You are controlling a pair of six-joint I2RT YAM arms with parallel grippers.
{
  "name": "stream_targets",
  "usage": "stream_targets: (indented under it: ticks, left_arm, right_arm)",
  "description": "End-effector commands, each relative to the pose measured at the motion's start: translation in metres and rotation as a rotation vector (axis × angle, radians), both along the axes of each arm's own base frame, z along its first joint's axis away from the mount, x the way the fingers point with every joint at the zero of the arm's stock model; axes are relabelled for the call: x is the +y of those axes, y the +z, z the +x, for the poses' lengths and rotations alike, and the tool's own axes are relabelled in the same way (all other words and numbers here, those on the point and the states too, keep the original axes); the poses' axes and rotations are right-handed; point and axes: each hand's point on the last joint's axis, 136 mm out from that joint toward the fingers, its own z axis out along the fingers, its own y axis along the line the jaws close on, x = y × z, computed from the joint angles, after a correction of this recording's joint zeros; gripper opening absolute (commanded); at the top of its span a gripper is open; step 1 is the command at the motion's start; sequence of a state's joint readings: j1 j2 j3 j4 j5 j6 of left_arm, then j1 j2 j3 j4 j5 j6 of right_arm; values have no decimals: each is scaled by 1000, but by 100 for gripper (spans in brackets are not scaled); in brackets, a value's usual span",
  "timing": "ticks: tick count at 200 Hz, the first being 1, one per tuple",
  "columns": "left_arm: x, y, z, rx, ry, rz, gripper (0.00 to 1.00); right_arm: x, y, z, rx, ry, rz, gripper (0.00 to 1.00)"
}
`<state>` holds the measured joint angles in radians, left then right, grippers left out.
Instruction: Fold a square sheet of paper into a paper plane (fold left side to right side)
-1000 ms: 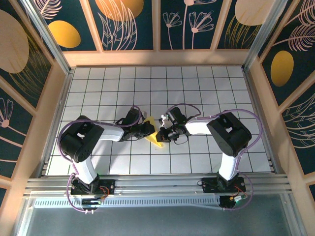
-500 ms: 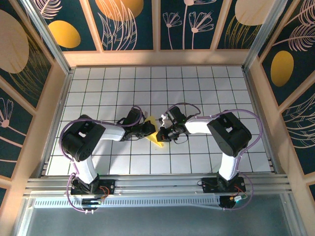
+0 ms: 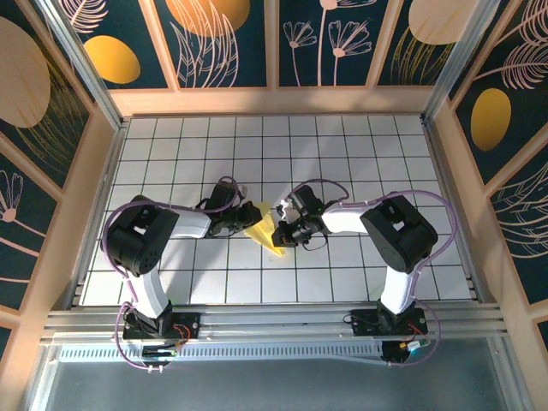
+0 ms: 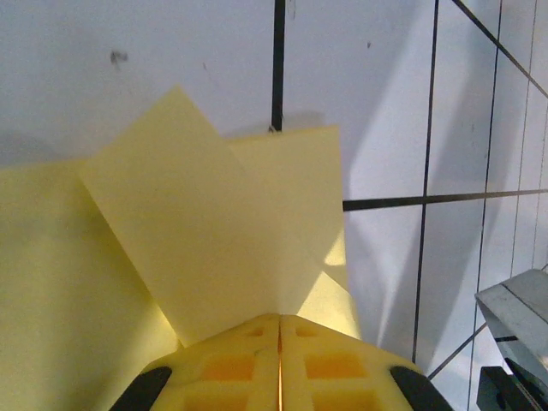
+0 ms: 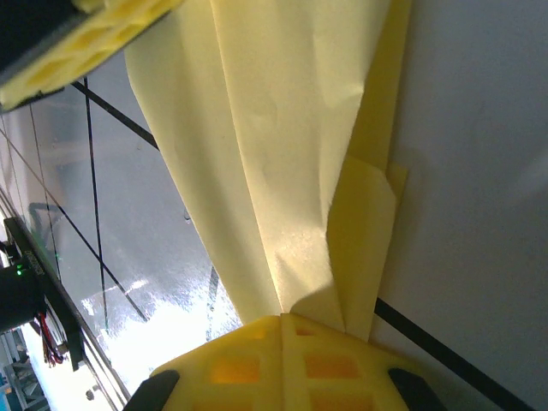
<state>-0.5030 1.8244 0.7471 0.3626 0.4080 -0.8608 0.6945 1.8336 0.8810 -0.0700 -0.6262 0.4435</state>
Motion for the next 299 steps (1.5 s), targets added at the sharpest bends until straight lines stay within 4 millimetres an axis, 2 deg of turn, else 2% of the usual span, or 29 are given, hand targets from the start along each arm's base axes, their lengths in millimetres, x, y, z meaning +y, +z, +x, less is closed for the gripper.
stream_targets:
  ticks: [1, 65, 112, 145, 174, 191, 198, 200, 205, 238, 252, 274, 279, 299]
  left_arm:
    - [32, -14, 30, -55, 78, 107, 8]
    - [57, -13, 64, -88, 126, 132, 8]
    - [82, -21, 80, -82, 178, 117, 7]
    - [87, 3, 87, -136, 179, 120, 7]
    - [87, 30, 78, -181, 171, 98, 7]
    - [80, 42, 63, -196, 151, 43, 7]
    - [74, 39, 54, -181, 132, 29, 7]
    - [72, 48, 52, -198, 128, 18, 7]
    - [68, 52, 47, -204, 116, 4, 7]
    - [19, 59, 10, -195, 0, -71, 7]
    - [4, 57, 2, -183, -24, -96, 7]
    - [-14, 54, 0, -174, -58, -115, 6]
    - [-17, 41, -1, -146, -65, -102, 6]
    - [-20, 26, 2, -112, -59, -84, 6]
  right_arm:
    - [-56, -58, -38, 135, -16, -292, 0]
    - [-56, -58, -39, 139, -17, -289, 0]
    - [-54, -56, -39, 139, -17, -275, 0]
    - [-51, -53, -37, 131, -18, -259, 0]
    - [-49, -49, -34, 120, -25, -247, 0]
    - [-48, -48, -33, 114, -28, -243, 0]
    - [-49, -48, -33, 114, -31, -246, 0]
    - [-49, -47, -33, 111, -32, -245, 0]
    - [-49, -47, -33, 109, -32, -245, 0]
    - [-49, -47, -32, 105, -39, -245, 0]
    - [-49, -47, -31, 105, -39, -247, 0]
    - [-50, -49, -32, 108, -40, -250, 0]
    - [-49, -48, -31, 107, -40, -250, 0]
    - [-49, -48, -31, 106, -43, -251, 0]
